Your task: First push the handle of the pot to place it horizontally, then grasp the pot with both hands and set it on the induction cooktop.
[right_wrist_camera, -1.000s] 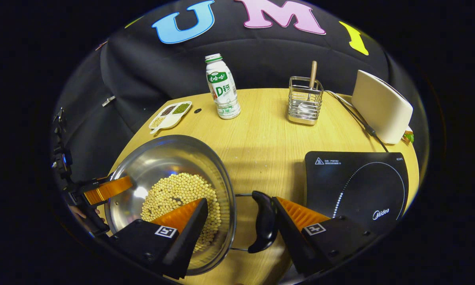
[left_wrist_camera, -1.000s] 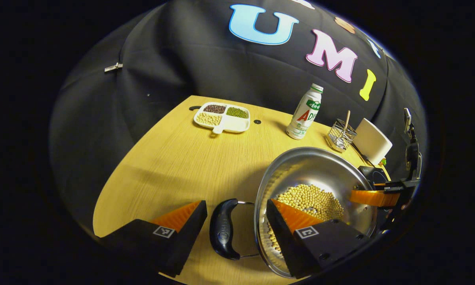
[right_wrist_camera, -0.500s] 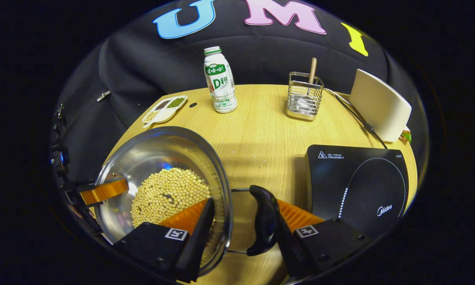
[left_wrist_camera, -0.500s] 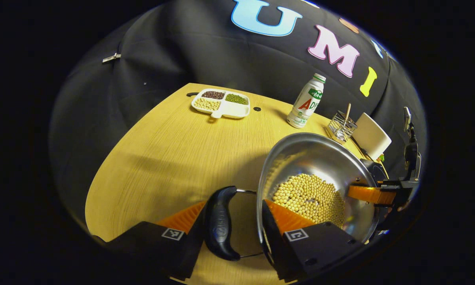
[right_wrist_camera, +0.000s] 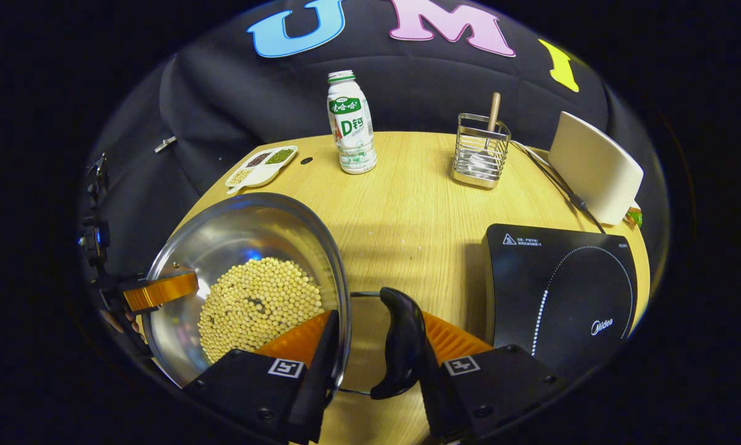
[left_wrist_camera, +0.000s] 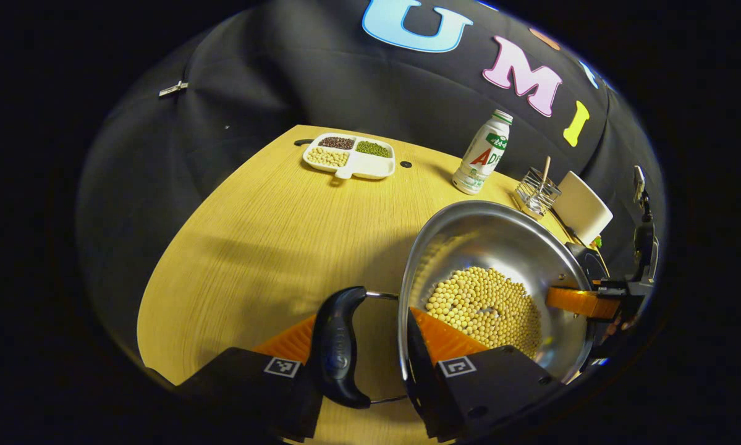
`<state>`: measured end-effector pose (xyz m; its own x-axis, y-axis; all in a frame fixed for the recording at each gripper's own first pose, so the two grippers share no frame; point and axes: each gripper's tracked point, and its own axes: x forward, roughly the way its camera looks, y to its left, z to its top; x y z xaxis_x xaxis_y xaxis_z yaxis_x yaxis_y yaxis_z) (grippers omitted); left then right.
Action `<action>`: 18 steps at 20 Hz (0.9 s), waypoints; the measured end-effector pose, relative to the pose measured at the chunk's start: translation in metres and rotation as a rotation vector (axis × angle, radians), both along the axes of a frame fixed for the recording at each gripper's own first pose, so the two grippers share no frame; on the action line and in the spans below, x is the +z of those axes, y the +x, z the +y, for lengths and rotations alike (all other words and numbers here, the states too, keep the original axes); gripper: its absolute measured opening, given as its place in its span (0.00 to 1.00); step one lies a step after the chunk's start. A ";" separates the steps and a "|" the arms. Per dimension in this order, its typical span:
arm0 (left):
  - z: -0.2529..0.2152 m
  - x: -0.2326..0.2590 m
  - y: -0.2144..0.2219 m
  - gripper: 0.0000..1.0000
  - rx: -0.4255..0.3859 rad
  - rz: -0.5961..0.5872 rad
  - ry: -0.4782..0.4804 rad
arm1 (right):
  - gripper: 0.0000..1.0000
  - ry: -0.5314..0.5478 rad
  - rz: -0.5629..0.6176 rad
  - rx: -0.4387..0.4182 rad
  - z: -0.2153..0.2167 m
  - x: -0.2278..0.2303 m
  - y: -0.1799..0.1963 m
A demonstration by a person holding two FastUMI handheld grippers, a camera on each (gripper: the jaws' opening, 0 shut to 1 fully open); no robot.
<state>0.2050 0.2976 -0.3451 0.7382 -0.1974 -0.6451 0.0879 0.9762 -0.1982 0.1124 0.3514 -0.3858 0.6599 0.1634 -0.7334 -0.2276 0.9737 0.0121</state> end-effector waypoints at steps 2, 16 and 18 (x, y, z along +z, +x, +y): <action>0.000 -0.002 -0.002 0.67 -0.003 0.009 0.005 | 0.63 0.000 0.005 0.009 0.000 -0.001 -0.001; -0.007 0.035 -0.043 0.60 0.041 -0.006 0.004 | 0.56 0.039 0.006 0.000 -0.007 0.036 -0.033; -0.014 0.047 -0.052 0.60 0.036 -0.015 -0.003 | 0.56 0.036 -0.006 -0.003 -0.013 0.054 -0.041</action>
<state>0.1530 0.2832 -0.2981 0.7542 -0.1725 -0.6336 0.0559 0.9783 -0.1997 0.0718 0.3383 -0.3318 0.6647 0.1877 -0.7232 -0.2249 0.9733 0.0459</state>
